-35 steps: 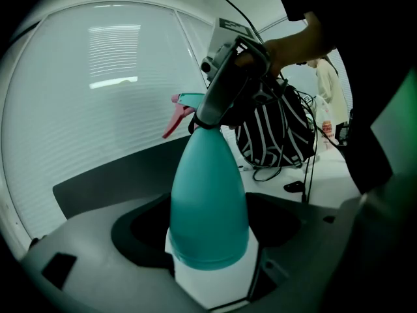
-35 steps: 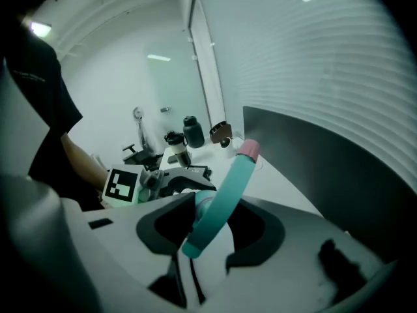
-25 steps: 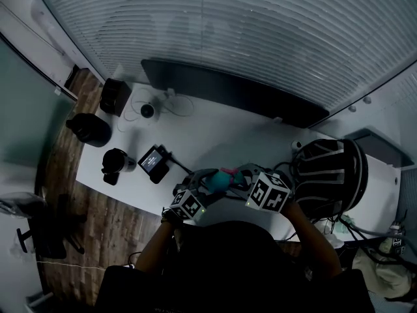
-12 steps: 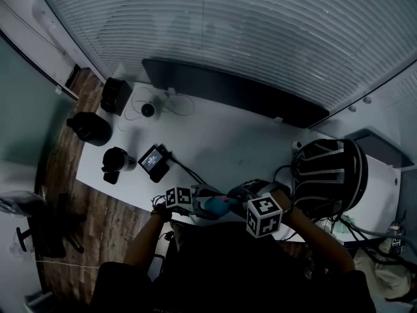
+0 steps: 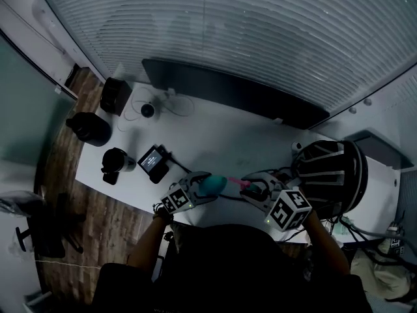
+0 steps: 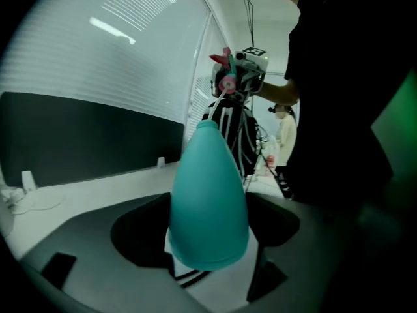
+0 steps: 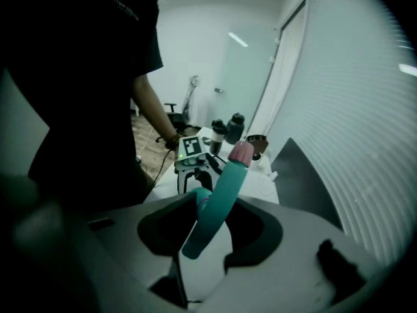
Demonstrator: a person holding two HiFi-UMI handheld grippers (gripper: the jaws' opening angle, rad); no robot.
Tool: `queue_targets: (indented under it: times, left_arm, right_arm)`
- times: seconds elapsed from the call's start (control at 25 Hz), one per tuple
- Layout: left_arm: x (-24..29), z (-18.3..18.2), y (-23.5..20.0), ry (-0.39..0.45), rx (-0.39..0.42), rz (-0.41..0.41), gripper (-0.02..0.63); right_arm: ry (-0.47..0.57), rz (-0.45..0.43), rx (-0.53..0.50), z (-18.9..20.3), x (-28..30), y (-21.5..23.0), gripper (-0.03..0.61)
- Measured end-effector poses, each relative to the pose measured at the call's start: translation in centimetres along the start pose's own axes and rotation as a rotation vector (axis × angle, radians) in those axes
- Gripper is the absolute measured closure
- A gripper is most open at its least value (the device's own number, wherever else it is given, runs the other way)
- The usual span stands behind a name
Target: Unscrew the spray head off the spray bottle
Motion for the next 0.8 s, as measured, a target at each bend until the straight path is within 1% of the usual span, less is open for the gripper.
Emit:
queue_targets:
  times: [0.12, 0.2, 0.28, 0.4, 0.52, 0.6, 0.68, 0.8]
  left_arm:
    - [-0.3, 1.0, -2.4, 0.022, -0.056, -0.145, 0.255]
    - [-0.5, 1.5, -3.7, 0.015, -0.088, -0.221, 0.255]
    - [-0.3, 1.6, -4.8, 0.002, -0.104, -0.285, 0.255]
    - [0.9, 1.9, -6.5, -0.024, -0.106, -0.349, 0.255]
    - [3.0, 1.9, -7.8, -0.078, -0.106, -0.373, 0.255]
    - [4.5, 1.9, -8.7, -0.133, -0.091, -0.382, 0.255]
    - [5.7, 2.1, -9.5, -0.167, -0.087, -0.393, 0.255]
    - [6.8, 3.3, -9.9, -0.189, -0.099, -0.389, 0.255]
  right_arm:
    - [0.095, 0.090, 0.135, 0.6, -2.3, 2.7, 0.439]
    - [0.195, 0.149, 0.240, 1.0, -3.6, 4.3, 0.439]
    - [0.320, 0.208, 0.374, 1.8, -4.6, 5.6, 0.439]
    - [0.516, 0.284, 0.603, 3.6, -5.4, 6.9, 0.439]
    - [0.695, 0.303, 0.800, 5.0, -5.9, 7.3, 0.439]
    - [0.767, 0.301, 0.864, 5.5, -6.0, 7.1, 0.439]
    - [0.765, 0.315, 0.871, 6.0, -5.9, 6.8, 0.439]
    - [0.756, 0.324, 0.863, 6.3, -5.7, 6.5, 0.439]
Point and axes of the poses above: the fingertips, and each gripper's own axes: x forward along the fingers, y to its right, z out of its underside, the point moved 4 cm from there along -x, backward along the fingers, and after that the axes turned 6 degrees about x, right-handed, at the moved point
